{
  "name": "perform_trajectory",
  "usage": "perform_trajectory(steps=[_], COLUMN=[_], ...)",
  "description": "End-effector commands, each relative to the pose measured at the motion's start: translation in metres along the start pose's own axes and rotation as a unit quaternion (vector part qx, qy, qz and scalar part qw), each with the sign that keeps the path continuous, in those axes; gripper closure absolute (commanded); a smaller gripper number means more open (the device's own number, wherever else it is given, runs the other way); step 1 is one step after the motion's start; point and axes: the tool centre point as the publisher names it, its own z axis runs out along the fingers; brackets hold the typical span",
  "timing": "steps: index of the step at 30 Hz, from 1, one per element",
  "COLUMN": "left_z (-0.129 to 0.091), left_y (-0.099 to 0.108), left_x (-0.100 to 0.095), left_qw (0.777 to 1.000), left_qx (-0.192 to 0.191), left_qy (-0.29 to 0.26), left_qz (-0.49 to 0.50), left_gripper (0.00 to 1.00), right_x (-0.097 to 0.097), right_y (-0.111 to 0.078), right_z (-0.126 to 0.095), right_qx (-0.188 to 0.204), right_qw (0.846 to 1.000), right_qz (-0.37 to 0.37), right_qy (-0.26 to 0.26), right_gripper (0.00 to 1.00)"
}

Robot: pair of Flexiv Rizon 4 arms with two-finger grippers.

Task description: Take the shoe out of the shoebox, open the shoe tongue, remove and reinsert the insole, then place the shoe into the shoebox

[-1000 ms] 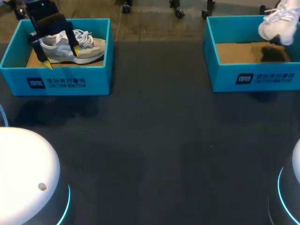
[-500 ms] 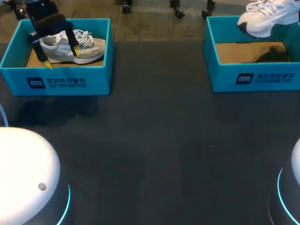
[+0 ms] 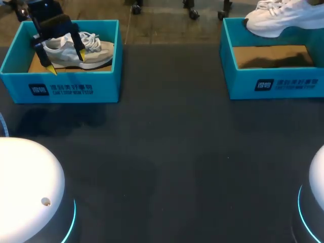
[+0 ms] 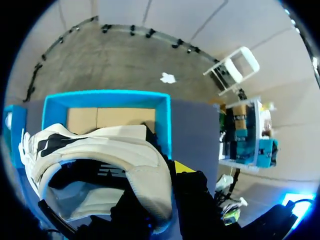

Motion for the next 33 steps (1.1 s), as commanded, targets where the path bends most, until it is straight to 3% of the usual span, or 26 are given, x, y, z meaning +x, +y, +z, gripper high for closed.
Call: perform_trajectory(steps=[1, 7, 18, 26, 33], left_z=[0.0, 0.0, 0.0, 0.0, 0.0], left_y=[0.001, 0.001, 0.001, 0.001, 0.001], left_x=[0.0, 0.0, 0.0, 0.0, 0.0], left_qw=[1.0, 1.0, 1.0, 1.0, 1.0], left_qx=[0.0, 0.0, 0.0, 0.0, 0.0], left_qy=[0.001, 0.001, 0.001, 0.001, 0.001], left_qz=[0.0, 0.0, 0.0, 0.0, 0.0], left_gripper=[0.0, 0.0, 0.0, 0.0, 0.0], right_x=[0.007, 0.007, 0.012, 0.024, 0.022], right_y=[-0.002, -0.014, -0.025, -0.033, -0.044], right_z=[0.0, 0.017, 0.03, 0.049, 0.067], right_qx=[0.008, 0.014, 0.033, 0.031, 0.034], right_qw=[1.0, 0.998, 0.996, 0.997, 0.997], right_qz=[0.019, 0.058, 0.07, 0.071, 0.071], right_qy=[-0.02, -0.027, -0.042, -0.027, -0.024], right_gripper=[1.0, 1.0, 1.0, 1.0, 1.0])
